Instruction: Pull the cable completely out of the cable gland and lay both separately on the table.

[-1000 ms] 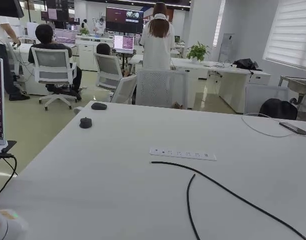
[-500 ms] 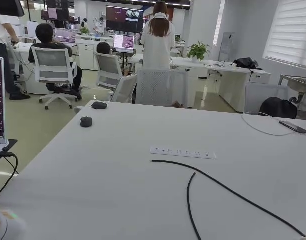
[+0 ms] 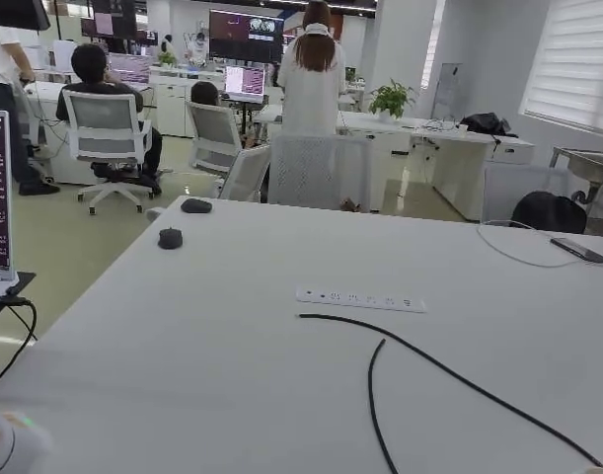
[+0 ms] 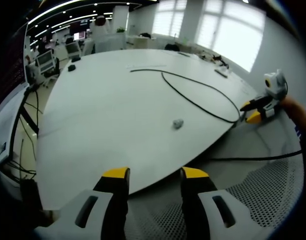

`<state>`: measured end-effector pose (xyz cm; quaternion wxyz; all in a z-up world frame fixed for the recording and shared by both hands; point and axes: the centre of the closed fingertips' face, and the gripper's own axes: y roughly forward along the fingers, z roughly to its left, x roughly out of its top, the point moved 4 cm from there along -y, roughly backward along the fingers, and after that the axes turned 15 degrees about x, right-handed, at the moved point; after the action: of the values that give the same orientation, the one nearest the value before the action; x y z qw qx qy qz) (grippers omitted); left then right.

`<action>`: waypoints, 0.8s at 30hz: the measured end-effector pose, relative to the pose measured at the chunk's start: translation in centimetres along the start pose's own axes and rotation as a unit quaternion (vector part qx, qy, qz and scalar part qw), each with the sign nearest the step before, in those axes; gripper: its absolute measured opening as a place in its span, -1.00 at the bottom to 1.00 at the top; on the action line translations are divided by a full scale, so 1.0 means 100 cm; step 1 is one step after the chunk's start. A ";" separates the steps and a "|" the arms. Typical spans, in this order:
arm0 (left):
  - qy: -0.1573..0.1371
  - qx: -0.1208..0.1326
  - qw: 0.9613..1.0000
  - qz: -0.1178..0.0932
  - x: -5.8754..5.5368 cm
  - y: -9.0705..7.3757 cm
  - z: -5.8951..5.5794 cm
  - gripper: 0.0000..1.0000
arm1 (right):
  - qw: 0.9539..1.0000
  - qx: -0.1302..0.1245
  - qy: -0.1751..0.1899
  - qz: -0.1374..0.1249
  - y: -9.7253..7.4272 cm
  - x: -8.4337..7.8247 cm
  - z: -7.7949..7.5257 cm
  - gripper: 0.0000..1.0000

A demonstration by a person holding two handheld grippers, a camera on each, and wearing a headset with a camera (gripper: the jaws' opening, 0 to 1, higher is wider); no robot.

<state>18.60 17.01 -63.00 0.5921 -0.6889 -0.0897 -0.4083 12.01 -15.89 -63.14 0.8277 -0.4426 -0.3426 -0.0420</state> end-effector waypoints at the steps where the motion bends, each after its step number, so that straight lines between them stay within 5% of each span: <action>1: 0.001 0.000 1.000 0.000 0.000 0.000 0.000 -0.19 | 1.000 0.000 0.000 0.000 0.000 0.000 0.000 -0.06; 24: 0.002 0.004 1.000 0.009 -0.003 0.001 0.001 -0.21 | 1.000 0.003 0.008 -0.004 0.003 -0.002 -0.001 -0.04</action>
<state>18.54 17.13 -63.28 0.5986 -0.6867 -0.0845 -0.4038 12.00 -15.82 -63.49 0.8317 -0.4382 -0.3376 -0.0478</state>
